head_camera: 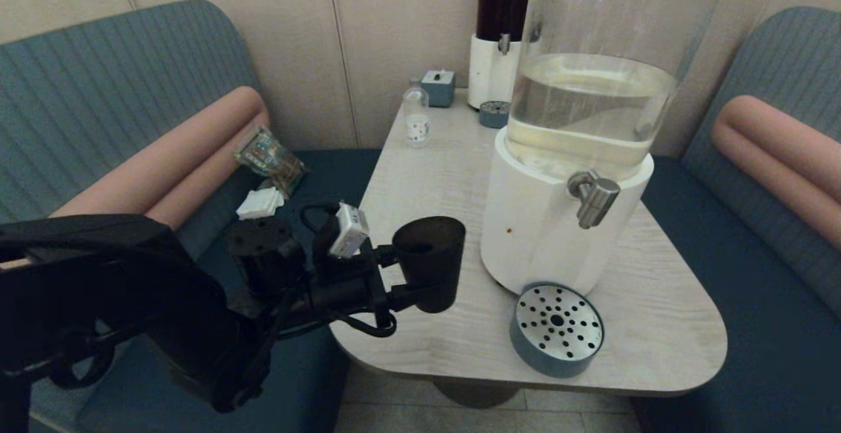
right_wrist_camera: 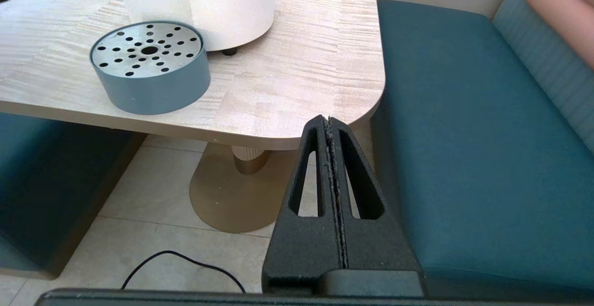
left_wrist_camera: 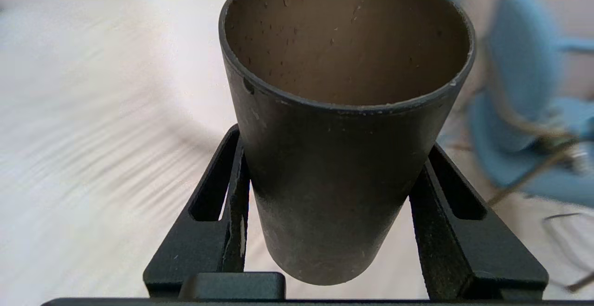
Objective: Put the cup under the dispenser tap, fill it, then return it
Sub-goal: Place it under the water dispenser
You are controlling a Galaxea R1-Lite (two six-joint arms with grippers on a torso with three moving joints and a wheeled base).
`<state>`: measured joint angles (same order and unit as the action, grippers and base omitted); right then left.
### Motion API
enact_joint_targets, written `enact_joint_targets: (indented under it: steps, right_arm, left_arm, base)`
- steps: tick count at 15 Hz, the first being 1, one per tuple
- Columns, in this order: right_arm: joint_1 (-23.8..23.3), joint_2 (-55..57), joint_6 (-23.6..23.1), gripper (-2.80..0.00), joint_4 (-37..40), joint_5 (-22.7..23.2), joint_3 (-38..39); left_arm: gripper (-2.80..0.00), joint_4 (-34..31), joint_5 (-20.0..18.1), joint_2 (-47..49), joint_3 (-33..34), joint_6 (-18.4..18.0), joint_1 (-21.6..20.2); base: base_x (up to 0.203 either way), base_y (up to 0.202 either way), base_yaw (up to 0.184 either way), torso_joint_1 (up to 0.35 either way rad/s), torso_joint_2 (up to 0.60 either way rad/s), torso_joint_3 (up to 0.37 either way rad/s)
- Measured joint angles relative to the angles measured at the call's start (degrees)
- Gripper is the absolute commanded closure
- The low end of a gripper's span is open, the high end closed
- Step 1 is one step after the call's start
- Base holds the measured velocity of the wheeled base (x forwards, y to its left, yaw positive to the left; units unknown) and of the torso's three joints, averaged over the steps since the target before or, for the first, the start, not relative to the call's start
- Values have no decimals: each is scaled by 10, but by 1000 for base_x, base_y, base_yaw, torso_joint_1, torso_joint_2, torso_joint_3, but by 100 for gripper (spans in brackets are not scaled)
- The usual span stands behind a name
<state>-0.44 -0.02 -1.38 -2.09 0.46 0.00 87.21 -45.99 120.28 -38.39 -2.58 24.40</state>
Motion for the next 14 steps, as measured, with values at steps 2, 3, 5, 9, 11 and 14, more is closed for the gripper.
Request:
enact_joint_targets:
  steps: [2, 3, 5, 9, 11, 14]
  right_arm:
    - [0, 0, 0, 0, 0, 0, 0]
    - [0, 0, 0, 0, 0, 0, 0]
    - [0, 0, 0, 0, 0, 0, 0]
    - [0, 0, 0, 0, 0, 0, 0]
    - [0, 0, 0, 0, 0, 0, 0]
    - [0, 0, 0, 0, 0, 0, 0]
  left_arm:
    - [0, 0, 36, -15, 0, 13, 61]
    - [0, 0, 52, -15, -7, 18, 84]
    - [0, 0, 74, -3, -36, 26, 118]
    - [0, 0, 77, 32, -78, 30, 144]
    - [0, 0, 77, 53, -98, 30, 147]
    - [0, 0, 77, 86, -132, 30, 148]
  base:
    - [0, 0, 0, 0, 0, 0]
    - [0, 0, 0, 0, 0, 0]
    - [0, 0, 0, 0, 0, 0]
    - [0, 0, 0, 0, 0, 0]
    - [0, 0, 0, 0, 0, 0]
    - [0, 0, 0, 0, 0, 0]
